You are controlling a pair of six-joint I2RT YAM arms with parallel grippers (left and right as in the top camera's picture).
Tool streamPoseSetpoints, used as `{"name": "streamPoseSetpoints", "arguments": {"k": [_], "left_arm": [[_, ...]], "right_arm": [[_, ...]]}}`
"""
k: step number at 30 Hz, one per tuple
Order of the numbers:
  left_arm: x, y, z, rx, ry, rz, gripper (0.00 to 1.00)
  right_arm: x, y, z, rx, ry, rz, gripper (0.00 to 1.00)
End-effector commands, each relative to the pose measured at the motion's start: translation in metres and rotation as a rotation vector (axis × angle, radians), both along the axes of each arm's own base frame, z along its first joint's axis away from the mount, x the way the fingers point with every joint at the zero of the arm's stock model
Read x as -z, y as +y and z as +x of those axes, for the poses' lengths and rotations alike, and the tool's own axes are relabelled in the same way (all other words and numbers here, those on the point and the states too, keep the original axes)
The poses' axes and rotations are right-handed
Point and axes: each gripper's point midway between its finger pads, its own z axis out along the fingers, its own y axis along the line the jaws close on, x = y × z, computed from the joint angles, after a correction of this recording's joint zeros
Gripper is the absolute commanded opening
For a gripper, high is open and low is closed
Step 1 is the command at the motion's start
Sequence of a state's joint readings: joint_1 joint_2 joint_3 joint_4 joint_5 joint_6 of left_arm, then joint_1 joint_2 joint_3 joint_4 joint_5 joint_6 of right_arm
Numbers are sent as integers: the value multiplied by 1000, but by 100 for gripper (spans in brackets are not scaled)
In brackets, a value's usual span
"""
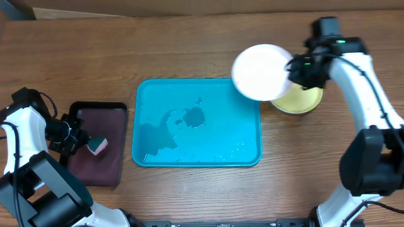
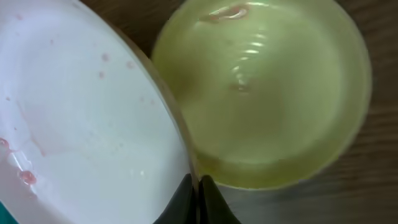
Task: Clean dirty plates on tray and stack at the side
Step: 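Carry the white plate with the right gripper onto the yellow plate stack, then release the white plate on the stack and withdraw the right gripper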
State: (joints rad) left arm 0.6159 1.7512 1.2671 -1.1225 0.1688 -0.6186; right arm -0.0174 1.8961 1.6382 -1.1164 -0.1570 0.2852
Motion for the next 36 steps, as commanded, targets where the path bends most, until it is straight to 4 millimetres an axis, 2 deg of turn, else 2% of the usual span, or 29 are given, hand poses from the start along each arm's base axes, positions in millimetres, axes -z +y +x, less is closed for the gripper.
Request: {"name": "streamPoseSetpoints", "arguments": {"k": [1,6,8,11,19,20,21,23,24,29,31,36], "left_arm": [[-1,-1,0,13,-8,1,4],[-1,-1,0,14,-7,0,4],[-1,-1,0,14,-7,0,4],[0,1,-1,14,1,12,4],[0,2,-2,14,3,16,4],[0,2,-1,14,3,16,4],[0,2,-1,14,1,17,4],[0,3,0,14,-2,19,4],[0,3,0,14,-2,19,4],[0,3,0,14,-2,20,4],[0,3,0,14,-2,20,4],[0,3,0,15,-2,20,4]], "right_arm": [[-11,-29,-5,86,-7,64,4],[0,-80,-17,229,36,7,4],[5,-93,-20,302,49,-9,4],[14,-98,-22,322,51,-9,4],[39,-96,-25,334,53,-5,4],[42,-96,-25,346,55,-1,7],[44,-95,-25,345,53,5,17],[48,-92,-25,340,49,13,42],[49,-91,-24,334,48,12,46],[48,-71,-20,281,37,61,70],[45,-53,-18,235,34,123,74],[36,16,-19,28,29,264,88]]}}
